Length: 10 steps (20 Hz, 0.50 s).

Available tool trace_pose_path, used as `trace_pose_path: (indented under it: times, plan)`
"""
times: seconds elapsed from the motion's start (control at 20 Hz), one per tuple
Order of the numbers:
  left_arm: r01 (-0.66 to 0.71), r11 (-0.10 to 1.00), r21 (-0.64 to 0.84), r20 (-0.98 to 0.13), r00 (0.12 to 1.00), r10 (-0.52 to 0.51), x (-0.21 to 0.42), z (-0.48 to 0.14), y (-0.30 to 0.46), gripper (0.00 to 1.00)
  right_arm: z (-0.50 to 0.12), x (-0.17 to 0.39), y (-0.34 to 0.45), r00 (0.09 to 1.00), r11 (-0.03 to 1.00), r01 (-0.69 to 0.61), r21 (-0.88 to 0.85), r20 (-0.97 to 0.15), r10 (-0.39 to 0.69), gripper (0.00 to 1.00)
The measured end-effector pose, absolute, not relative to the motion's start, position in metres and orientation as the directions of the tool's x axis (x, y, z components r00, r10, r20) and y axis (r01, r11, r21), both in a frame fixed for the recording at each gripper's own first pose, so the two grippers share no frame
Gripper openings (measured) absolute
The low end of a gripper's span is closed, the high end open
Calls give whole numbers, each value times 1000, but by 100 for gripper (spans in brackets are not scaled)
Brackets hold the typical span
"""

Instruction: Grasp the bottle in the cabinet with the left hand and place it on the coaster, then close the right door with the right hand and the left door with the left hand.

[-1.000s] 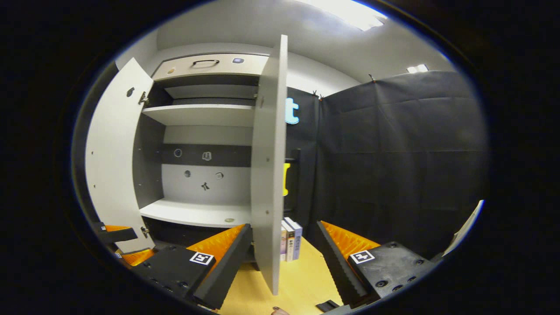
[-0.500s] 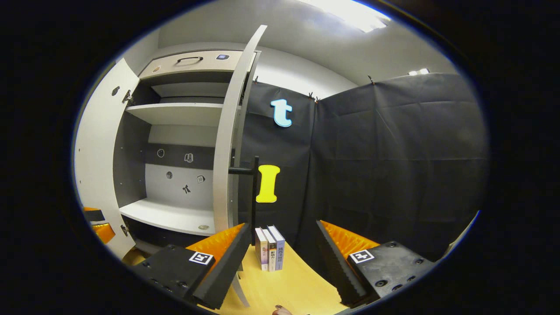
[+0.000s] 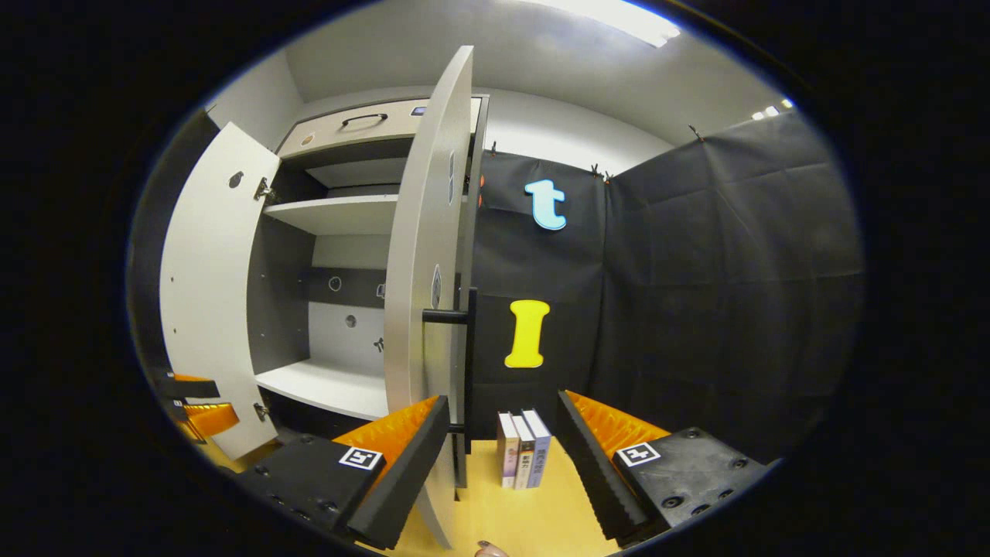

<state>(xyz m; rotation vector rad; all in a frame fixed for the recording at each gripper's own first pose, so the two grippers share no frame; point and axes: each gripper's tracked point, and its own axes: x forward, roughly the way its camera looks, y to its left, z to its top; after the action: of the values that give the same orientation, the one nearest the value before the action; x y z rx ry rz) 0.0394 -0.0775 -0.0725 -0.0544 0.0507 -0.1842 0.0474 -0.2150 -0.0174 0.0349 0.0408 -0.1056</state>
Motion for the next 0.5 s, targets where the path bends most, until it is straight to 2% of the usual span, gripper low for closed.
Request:
trace_pose_path:
  times: [0.5]
  plan:
    - [132, 990, -46, -59, 989, -134, 35, -75, -60, 98, -24, 69, -132, 994, 993, -95, 68, -47, 98, 94]
